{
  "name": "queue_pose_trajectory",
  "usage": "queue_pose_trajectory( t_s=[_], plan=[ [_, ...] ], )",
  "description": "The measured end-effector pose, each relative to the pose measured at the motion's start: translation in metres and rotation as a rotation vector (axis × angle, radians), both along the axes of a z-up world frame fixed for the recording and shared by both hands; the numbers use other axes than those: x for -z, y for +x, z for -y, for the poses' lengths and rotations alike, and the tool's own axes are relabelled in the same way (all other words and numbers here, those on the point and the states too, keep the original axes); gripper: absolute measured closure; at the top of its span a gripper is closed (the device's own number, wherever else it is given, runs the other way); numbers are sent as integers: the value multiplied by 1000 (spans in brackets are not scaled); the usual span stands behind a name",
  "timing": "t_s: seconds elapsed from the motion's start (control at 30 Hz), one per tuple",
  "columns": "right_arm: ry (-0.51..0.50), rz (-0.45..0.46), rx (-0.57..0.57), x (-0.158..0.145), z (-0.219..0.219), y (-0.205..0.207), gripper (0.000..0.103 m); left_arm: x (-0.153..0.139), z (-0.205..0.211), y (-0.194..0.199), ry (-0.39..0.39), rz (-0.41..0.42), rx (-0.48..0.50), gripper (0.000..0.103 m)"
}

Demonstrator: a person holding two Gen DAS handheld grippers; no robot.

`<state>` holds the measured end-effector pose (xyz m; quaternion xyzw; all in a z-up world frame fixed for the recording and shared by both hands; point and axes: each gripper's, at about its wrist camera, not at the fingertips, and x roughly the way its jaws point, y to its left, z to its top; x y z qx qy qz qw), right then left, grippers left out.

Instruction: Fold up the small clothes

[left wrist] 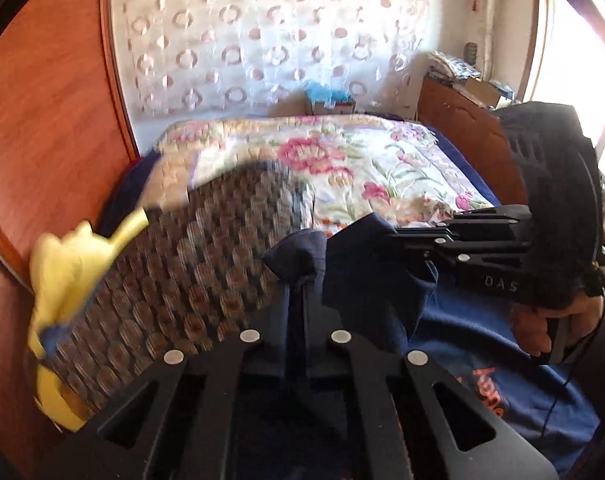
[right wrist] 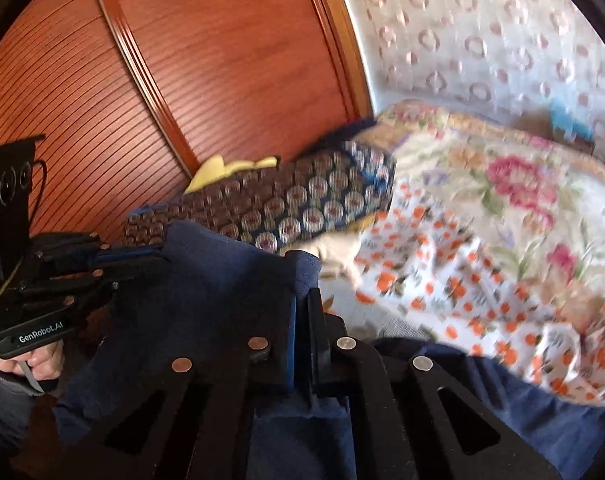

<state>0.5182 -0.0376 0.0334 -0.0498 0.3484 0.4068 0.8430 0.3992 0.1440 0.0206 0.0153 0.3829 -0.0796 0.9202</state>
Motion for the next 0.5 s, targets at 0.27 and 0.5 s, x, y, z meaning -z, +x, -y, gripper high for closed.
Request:
queue_pose_trajectory(
  t_s=[0.27,0.5],
  plan=[
    [41,153,138,-38,3,-13,99,-66,-1,35,108,158,14,97],
    [95,176,209,-30,16,-36,99,-95,8,42,106,216,61,96]
  ],
)
